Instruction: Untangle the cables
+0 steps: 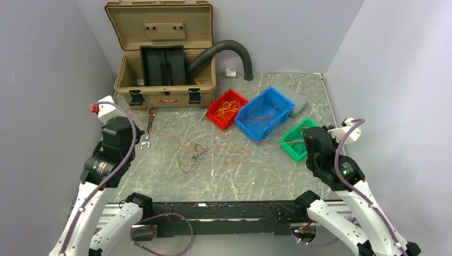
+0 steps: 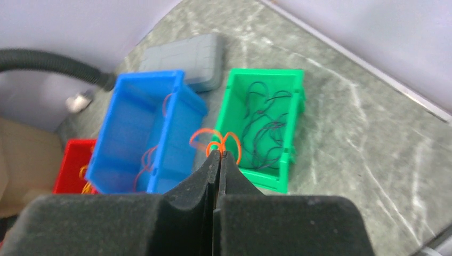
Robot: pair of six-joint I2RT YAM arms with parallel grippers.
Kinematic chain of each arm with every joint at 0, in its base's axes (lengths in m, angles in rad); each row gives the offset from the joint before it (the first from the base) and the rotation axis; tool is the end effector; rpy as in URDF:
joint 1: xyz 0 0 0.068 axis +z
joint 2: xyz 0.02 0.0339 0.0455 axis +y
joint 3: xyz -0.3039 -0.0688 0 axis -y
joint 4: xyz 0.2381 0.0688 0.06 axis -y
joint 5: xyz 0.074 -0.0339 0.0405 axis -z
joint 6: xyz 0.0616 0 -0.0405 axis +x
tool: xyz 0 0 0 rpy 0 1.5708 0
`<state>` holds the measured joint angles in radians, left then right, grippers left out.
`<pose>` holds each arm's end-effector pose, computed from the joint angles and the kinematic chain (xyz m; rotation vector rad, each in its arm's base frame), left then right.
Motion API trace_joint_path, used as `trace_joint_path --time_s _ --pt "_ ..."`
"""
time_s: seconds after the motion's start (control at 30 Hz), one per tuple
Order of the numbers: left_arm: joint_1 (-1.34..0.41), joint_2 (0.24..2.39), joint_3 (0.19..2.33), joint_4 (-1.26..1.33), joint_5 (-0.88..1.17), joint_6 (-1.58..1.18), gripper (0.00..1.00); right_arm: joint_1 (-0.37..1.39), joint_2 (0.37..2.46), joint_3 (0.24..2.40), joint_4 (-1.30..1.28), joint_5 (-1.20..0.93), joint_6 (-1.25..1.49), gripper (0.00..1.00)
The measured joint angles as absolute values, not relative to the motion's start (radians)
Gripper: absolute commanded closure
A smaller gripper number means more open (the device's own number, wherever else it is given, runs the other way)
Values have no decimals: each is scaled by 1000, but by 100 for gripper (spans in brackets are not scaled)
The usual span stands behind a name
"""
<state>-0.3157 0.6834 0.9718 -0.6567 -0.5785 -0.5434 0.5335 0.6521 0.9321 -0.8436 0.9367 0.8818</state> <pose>0.1176 -0.0030 0.3854 -0.5820 1.7846 -0.0278 0.0977 0.0000 0.3624 0.8166 1.7080 -0.0479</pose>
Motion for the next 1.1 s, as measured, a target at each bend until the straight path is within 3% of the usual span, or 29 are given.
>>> trace_joint_path --time_s 0.2,0.33,0.43,0.5,0.53,0.6,0.63,0.77,0.87,0.97,1.1 --pt "-293 704 1068 -717 -732 -487 100 533 679 1036 -1050 1082 1065 100" --pt "-270 687 1098 -693 -839 -424 100 533 655 1059 -1030 1112 1010 100" --pt "-265 649 1087 -610 -849 -357 100 532 612 1016 -926 1018 873 100" --pt "-264 614 1055 -538 -794 -319 100 532 547 923 -793 839 749 90" --pt "-263 596 1028 -500 -745 -297 100 531 511 863 -728 727 694 79" --pt "-263 565 963 -427 -622 -256 100 531 465 760 -628 505 624 47" --pt "-263 558 933 -402 -558 -240 100 532 457 715 -582 392 593 38" --pt "-263 582 886 -362 -310 -170 100 533 512 600 -431 4 513 30" --pt "-263 598 886 -347 -204 -136 100 556 601 557 -329 -171 486 26" --pt "-263 589 869 -327 -143 -115 100 625 723 562 -270 -218 464 8" --pt "-263 558 835 -319 -124 -100 100 738 938 631 -252 -170 451 3"
